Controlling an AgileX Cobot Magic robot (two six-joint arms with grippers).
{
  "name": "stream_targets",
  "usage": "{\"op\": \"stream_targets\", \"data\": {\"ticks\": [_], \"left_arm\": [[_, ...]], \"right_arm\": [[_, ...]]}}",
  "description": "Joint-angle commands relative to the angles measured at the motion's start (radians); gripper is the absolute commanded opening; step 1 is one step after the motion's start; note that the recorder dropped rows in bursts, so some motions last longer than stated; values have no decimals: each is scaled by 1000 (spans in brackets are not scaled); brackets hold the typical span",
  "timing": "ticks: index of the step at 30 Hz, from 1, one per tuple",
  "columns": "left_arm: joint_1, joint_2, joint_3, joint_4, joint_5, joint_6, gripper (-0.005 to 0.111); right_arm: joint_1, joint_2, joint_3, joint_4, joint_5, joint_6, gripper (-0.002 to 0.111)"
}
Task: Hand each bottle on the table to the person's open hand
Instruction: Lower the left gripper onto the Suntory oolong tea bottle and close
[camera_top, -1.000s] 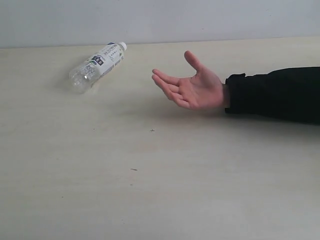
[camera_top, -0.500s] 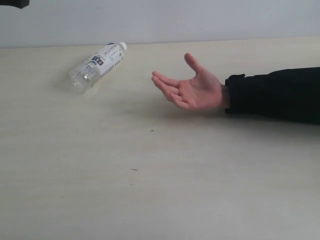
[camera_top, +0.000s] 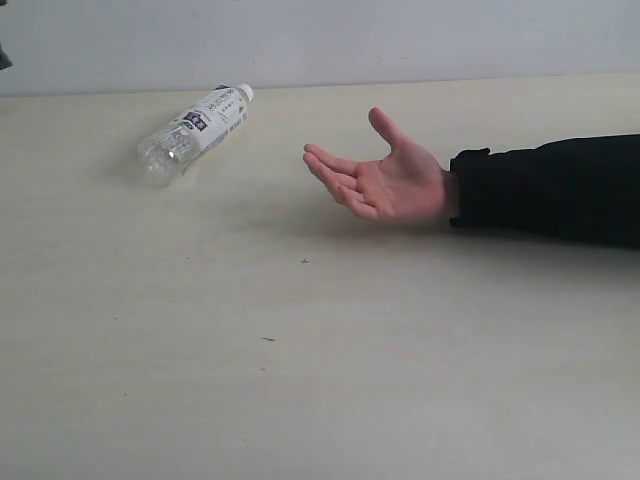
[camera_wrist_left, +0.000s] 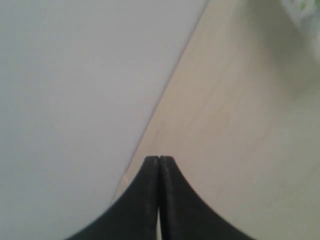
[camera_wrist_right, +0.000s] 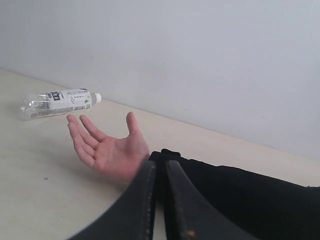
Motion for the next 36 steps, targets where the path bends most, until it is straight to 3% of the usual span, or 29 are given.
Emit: {"op": "stream_targets", "data": {"ticks": [1,4,8,12,17,20,36], "left_arm": [[-1,37,-12,268,144,-169,0],[-1,75,-36,303,244,-281,0],[-1,155,-139,175,400,-286,0],[-1,243,-275,-56,510,-231,0],[-1,334,-422,-484,548,-149,0],[-10,392,-486,-639,549,-111,0],[-40,531,-517,-685,346,-220,3]], "right_arm": [[-4,-6,-7,13,-4,0,8],[-4,-6,-7,13,-4,0,8],[-4,-6,-7,13,-4,0,8],[-4,-6,-7,13,-4,0,8],[-4,-6,-7,13,-4,0,8],[-4,-6,-7,13,-4,0,8],[-4,-6,-7,13,-4,0,8]]}}
